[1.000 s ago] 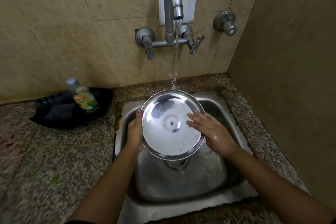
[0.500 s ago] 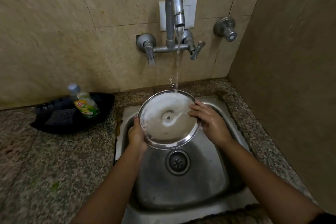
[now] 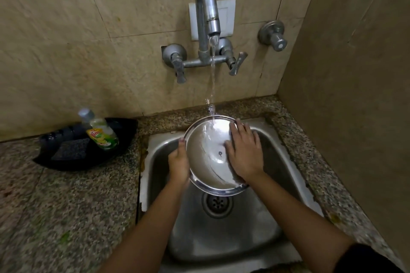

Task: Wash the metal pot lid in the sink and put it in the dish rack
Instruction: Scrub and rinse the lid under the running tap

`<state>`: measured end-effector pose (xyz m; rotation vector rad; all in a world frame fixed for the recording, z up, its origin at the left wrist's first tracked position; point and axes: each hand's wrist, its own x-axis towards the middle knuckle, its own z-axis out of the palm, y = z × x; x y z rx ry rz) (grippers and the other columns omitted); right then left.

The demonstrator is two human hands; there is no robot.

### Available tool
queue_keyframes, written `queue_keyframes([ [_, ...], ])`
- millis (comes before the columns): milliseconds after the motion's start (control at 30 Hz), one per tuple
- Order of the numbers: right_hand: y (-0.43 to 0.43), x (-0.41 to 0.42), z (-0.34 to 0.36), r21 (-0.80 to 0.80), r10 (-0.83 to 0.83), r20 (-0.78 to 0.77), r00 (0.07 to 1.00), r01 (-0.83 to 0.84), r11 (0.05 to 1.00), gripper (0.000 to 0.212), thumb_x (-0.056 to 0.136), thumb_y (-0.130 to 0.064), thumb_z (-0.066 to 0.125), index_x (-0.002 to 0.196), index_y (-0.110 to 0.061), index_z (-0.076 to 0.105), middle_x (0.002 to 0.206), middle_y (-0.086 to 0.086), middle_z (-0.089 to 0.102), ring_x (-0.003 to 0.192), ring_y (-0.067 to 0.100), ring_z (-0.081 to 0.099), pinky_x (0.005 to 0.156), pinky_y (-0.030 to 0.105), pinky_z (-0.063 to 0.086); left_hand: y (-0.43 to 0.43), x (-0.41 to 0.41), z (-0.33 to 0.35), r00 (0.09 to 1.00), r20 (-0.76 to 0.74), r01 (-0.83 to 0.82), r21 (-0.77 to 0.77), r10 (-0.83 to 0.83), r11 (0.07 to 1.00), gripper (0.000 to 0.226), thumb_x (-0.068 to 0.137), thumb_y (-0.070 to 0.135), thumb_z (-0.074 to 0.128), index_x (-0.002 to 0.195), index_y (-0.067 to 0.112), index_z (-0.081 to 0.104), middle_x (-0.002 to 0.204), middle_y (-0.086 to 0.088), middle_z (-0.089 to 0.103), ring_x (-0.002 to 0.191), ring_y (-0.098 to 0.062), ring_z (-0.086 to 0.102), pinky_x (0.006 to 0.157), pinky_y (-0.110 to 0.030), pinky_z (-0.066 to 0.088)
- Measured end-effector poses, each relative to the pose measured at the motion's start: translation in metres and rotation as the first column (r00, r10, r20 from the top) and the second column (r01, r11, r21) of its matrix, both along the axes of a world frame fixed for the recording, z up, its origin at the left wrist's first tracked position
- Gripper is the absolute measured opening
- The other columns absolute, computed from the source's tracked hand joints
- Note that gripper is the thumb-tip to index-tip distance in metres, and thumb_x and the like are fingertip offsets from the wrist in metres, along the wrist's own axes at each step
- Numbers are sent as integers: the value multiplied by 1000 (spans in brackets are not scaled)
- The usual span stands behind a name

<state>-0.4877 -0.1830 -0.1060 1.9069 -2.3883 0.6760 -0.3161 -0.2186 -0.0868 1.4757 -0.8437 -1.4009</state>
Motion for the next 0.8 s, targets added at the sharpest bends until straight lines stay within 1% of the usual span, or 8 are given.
queue_keyframes([
  [133,-34,34,23,131,199,-2,980,-197,972,70,95,-47,18,153,-10,5,162,8,3,149,21,0,121,44,6,-4,-23,9,999,-49,13,60,-10,998,47,94,48,46,76,11,70,87,-16,74,87,-33,71,88,-45,55],
  [267,-1,37,28,245,599,-52,799,-572,783,60,100,-42,19,153,-20,6,162,-3,2,149,11,-1,119,34,2,-21,-24,15,992,-100,-69,61,75,996,45,94,48,45,78,13,68,82,-10,72,86,-28,70,90,-41,54],
  [433,19,-33,12,236,309,-184,933,-263,935,67,96,-51,18,153,-20,2,160,-2,-6,149,17,-5,121,44,9,-22,0,13,1000,3,3,-13,-3,1000,46,91,49,52,67,12,64,70,-8,68,69,-25,65,74,-39,53],
  [500,0,-35,15,170,167,-188,968,-135,976,64,98,-46,25,153,-16,10,161,9,10,148,27,9,120,45,13,-14,2,16,996,12,86,-35,-85,996,37,84,43,65,67,11,65,70,-10,68,64,-23,63,68,-37,53],
  [567,-27,-16,28,40,65,-106,992,-61,997,54,98,-39,34,144,-11,36,141,22,45,131,38,41,110,46,30,-6,2,20,985,-48,163,-73,-167,984,24,81,30,73,79,6,71,81,-16,73,71,-26,67,72,-40,56],
  [633,-52,9,50,-106,138,-49,989,-142,984,43,95,-37,33,112,-9,61,102,17,63,96,37,59,84,43,45,-5,3,26,965,-73,242,-122,-252,962,16,82,19,71,88,4,72,86,-15,74,76,-26,69,72,-37,56],
  [700,-66,29,66,-208,370,-143,918,-393,896,35,93,-32,37,81,-10,61,77,11,63,74,32,61,65,37,46,-8,4,30,944,13,327,-196,-331,925,7,83,15,69,85,10,74,79,-3,76,72,-16,68,69,-30,54],
  [800,-78,28,80,-131,521,-196,831,-549,825,39,94,-37,37,73,-14,61,71,6,66,65,28,63,51,31,43,-14,9,34,948,119,315,-242,-294,918,7,84,16,69,77,15,72,68,4,72,65,-10,63,66,-28,50],
])
